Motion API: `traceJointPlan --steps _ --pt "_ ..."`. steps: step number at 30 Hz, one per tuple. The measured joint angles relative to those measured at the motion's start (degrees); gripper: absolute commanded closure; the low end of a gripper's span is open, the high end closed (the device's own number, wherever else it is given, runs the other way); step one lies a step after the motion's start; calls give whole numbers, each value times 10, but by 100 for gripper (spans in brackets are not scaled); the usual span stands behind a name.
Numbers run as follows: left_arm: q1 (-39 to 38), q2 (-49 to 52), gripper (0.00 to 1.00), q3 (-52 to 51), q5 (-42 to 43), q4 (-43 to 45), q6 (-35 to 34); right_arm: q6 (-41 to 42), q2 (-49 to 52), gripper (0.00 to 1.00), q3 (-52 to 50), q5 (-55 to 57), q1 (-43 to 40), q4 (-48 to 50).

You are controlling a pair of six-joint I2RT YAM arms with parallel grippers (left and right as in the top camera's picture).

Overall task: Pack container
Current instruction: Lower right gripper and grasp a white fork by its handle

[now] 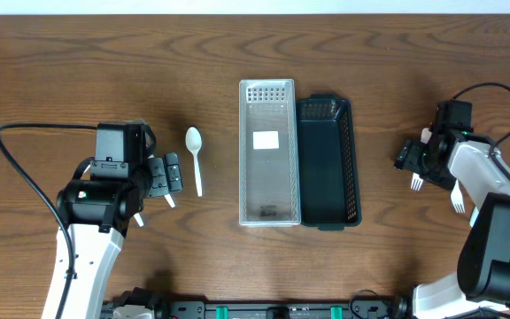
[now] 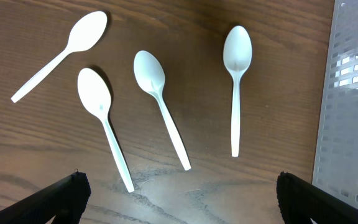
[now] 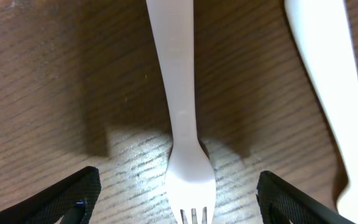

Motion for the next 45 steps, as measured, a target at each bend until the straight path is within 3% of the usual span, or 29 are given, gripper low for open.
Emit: traceJointPlan --steps 14,21,45 --pt "0 0 2 0 0 0 0 0 30 17 1 -7 0 13" --pt "0 0 2 0 0 0 0 -4 30 38 2 -10 0 8" --pt "0 0 2 0 0 -2 0 -4 31 67 5 -12 0 -9"
